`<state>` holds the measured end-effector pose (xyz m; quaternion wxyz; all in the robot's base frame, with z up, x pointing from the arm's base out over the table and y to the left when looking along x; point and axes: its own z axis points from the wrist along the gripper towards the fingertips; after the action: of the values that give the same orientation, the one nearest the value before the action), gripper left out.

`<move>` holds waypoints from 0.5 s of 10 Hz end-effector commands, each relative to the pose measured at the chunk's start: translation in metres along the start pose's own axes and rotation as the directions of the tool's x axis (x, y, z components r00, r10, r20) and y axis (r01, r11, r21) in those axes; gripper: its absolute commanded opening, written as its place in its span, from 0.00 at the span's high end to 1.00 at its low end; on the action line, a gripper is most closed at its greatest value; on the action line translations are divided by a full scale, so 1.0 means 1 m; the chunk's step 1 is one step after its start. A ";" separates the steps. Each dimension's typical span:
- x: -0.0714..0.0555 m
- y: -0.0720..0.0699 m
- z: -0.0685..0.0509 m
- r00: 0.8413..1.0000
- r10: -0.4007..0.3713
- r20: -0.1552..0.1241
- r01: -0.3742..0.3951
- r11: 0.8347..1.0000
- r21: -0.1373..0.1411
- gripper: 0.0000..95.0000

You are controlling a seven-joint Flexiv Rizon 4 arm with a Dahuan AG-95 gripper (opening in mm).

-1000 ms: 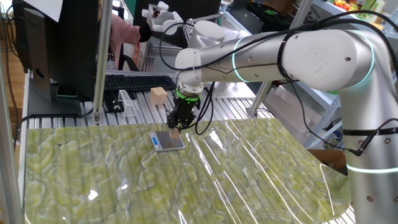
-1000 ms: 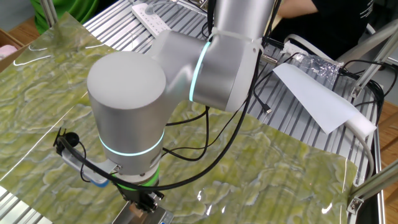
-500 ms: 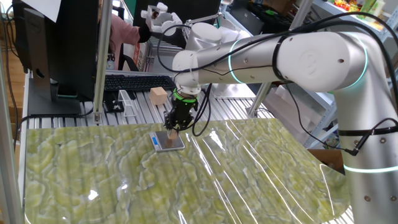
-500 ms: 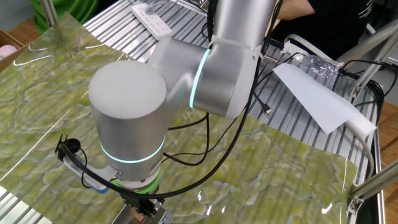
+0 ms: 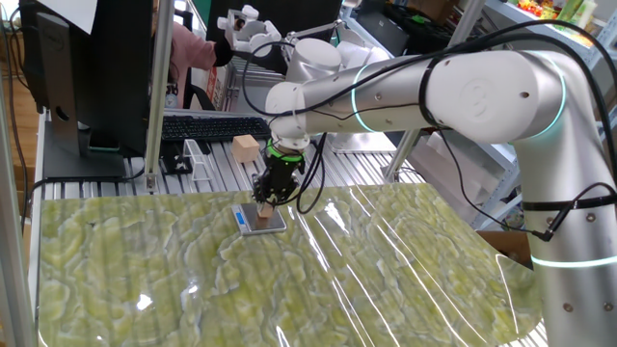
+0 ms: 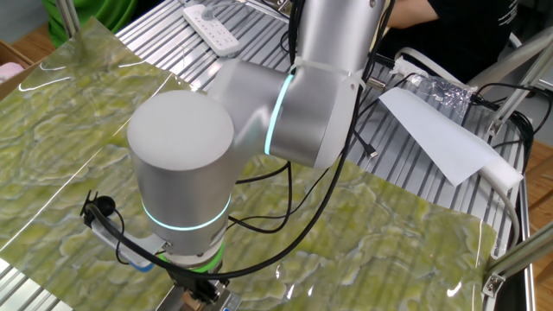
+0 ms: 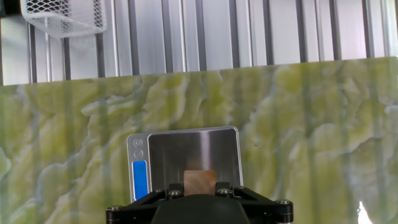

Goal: Place the block on the scale

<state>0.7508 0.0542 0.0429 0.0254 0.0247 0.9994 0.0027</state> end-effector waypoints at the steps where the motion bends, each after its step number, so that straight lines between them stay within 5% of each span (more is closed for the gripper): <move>1: -0.001 0.001 0.003 1.000 0.002 -0.001 -0.002 1.000 0.000 1.00; 5: -0.002 0.002 0.003 1.000 0.004 0.001 -0.004 1.000 0.000 1.00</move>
<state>0.7532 0.0558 0.0395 0.0257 0.0278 0.9993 0.0030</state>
